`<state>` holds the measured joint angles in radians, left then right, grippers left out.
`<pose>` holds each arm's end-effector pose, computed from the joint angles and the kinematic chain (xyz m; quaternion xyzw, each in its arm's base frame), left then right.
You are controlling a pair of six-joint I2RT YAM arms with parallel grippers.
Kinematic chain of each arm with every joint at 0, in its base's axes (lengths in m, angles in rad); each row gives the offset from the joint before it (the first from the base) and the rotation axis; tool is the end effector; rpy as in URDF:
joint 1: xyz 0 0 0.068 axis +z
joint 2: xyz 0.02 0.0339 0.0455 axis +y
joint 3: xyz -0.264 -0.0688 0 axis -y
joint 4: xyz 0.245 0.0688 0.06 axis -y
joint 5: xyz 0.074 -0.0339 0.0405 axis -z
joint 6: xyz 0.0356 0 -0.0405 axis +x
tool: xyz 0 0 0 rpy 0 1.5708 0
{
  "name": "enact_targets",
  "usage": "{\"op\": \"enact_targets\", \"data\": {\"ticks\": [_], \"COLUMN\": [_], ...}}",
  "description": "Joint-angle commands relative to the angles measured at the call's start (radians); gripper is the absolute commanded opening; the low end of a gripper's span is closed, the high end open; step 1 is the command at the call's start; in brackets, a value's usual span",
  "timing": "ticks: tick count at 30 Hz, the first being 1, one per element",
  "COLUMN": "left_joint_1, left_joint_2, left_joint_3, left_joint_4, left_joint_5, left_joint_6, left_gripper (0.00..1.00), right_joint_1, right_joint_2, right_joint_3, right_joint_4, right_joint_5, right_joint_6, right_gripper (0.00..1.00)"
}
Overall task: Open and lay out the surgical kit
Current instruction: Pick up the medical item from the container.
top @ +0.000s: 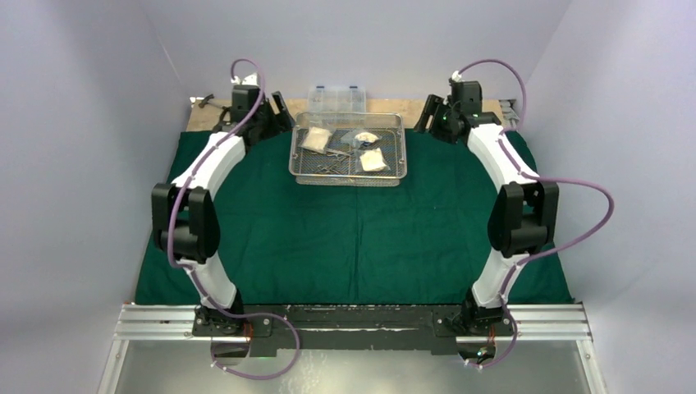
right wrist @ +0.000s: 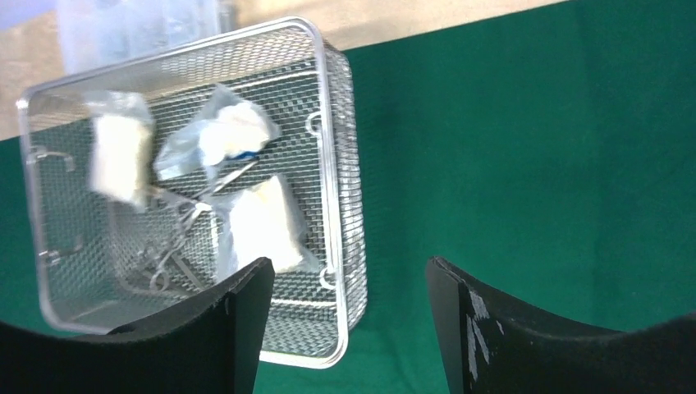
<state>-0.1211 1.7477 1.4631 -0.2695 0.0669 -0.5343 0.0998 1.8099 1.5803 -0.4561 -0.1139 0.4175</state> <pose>0.4083 -0.0521 0.3045 -0.1632 0.8578 -0.1842 0.4512 0.4169 0.0458 0.3034 0.1186 0.8947 0.1591 0.4002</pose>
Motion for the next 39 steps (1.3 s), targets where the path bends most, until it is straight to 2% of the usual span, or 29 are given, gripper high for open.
{"op": "enact_targets", "data": {"ticks": [1,7,13,20,32,39], "left_joint_1": [-0.049,-0.076,-0.083,-0.083,-0.082,-0.082], "left_joint_2": [0.091,0.183,0.177,0.159,0.037,-0.020], "left_joint_3": [0.043,0.075,0.031,-0.007,-0.027,-0.046], "left_joint_4": [-0.026,-0.103,-0.101,-0.138,-0.104,-0.088], "left_joint_5": [-0.110,-0.139,-0.113,-0.161,-0.130,-0.148], "left_joint_6": [0.004,0.004,0.011,0.002,0.041,0.067], "left_gripper": [0.77,0.74,0.70,0.62,0.66,0.70], "right_joint_1": [0.039,0.102,0.150,0.187,0.319,0.350], "right_joint_2": [0.059,0.120,0.125,0.120,0.065,0.169], "right_joint_3": [0.063,0.076,0.055,0.038,0.049,0.114], "right_joint_4": [-0.062,-0.123,-0.134,-0.130,-0.015,-0.003], "right_joint_5": [0.105,0.178,0.188,0.221,0.330,0.253], "right_joint_6": [-0.062,-0.064,-0.048,-0.015,-0.089,-0.141], "right_gripper": [0.71,0.68,0.65,0.61,0.61,0.63]}}
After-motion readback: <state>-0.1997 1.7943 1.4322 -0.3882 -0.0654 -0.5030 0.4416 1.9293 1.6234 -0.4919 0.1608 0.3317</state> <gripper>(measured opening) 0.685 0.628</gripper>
